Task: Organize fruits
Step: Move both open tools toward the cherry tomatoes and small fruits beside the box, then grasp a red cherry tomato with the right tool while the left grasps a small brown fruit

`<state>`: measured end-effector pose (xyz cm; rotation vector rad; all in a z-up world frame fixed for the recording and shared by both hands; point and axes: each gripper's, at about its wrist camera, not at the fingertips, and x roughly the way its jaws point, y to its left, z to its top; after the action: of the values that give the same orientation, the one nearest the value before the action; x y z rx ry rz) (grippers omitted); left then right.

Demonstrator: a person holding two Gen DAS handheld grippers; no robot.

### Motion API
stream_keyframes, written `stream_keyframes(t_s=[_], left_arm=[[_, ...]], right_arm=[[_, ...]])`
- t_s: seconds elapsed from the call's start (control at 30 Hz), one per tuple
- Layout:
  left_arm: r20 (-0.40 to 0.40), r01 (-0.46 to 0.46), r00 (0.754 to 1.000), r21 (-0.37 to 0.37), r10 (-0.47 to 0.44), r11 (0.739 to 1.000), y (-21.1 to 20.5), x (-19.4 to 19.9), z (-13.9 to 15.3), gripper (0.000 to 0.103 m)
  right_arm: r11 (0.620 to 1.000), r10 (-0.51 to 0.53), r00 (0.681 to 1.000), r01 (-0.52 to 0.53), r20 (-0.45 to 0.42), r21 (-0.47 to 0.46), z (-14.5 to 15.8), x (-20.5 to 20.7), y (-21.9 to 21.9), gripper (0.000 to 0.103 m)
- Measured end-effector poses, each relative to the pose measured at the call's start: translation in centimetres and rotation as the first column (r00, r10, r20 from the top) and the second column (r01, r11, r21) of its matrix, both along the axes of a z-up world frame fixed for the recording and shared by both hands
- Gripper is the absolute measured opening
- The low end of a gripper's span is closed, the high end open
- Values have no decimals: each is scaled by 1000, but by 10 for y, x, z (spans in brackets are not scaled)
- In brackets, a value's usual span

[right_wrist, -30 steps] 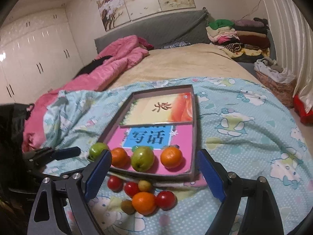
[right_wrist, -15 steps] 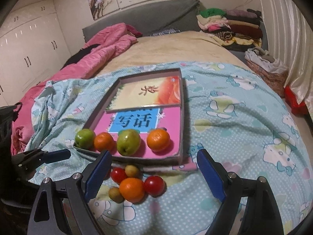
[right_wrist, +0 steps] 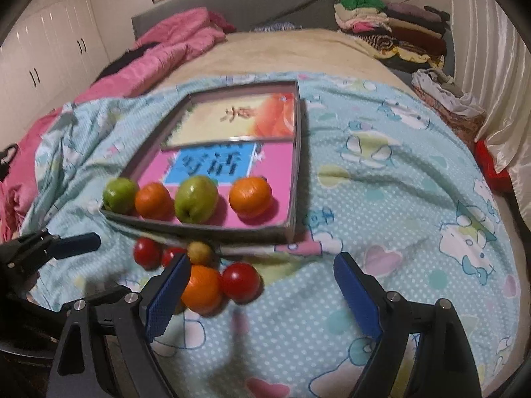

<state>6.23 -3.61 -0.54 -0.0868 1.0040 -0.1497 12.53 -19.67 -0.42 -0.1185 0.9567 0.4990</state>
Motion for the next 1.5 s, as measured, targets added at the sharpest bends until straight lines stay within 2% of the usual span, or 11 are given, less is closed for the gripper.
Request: stream_keyframes(t_s=[0.2, 0.27, 0.37, 0.43, 0.6, 0.7, 0.8, 1.03, 1.3, 1.5], left_arm=[[-26, 13, 1000, -14, -14, 1000, 0, 2, -8, 79], [-20, 24, 1000, -26, -24, 999, -1, 2, -7, 79], [-24, 39, 999, -36, -40, 999, -4, 2, -9, 76], [-36, 52, 998, -39, -54, 998, -7, 3, -13, 70], [-56, 91, 994, -37, -93, 995, -16, 3, -20, 63], [-67, 101, 992, -34, -103, 994, -18, 4, -24, 63], [-73, 104, 992, -25, -106, 994, -20, 5, -28, 54], [-79, 101, 992, -26, -103, 995, -19, 10, -34, 51], [-88, 101, 991, -20, -102, 995, -20, 15, -39, 51], [-96, 105, 990, -10, -105, 994, -21, 17, -42, 50]], right_arm=[[1000, 6, 999, -6, -38, -18, -8, 2, 1, 74], [1000, 11, 998, -12, -57, -11, -11, 4, 1, 65], [1000, 24, 997, -25, -77, -10, -14, 5, 2, 57], [999, 32, 996, -33, -82, -13, -15, 4, 3, 56], [998, 45, 992, -49, -115, -38, -21, 3, 6, 51], [997, 49, 991, -56, -127, -53, -24, 3, 7, 51], [996, 51, 989, -60, -136, -61, -26, 2, 8, 49], [996, 56, 985, -66, -161, -60, -30, 5, 9, 47], [997, 70, 981, -74, -182, -17, -34, 15, 9, 47], [992, 127, 974, -128, -188, 5, -36, 19, 17, 36]])
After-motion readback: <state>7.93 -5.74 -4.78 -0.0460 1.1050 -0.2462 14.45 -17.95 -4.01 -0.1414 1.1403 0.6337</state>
